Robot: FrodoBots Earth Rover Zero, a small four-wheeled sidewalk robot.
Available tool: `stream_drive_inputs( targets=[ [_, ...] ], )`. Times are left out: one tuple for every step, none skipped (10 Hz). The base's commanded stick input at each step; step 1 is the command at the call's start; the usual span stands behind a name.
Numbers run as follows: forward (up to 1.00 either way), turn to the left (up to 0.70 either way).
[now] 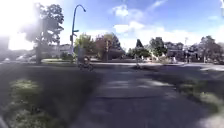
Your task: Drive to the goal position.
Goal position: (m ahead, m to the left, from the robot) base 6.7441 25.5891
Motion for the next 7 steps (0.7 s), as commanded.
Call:
stream_drive_inputs(
  targets=[
    [0.20,0.00],
    [0.23,0.00],
    [0.95,0.01],
    [1.00,0.07],
    [1.00,0.21],
    [1.00,0.38],
    [1.00,0.40]
  ],
)
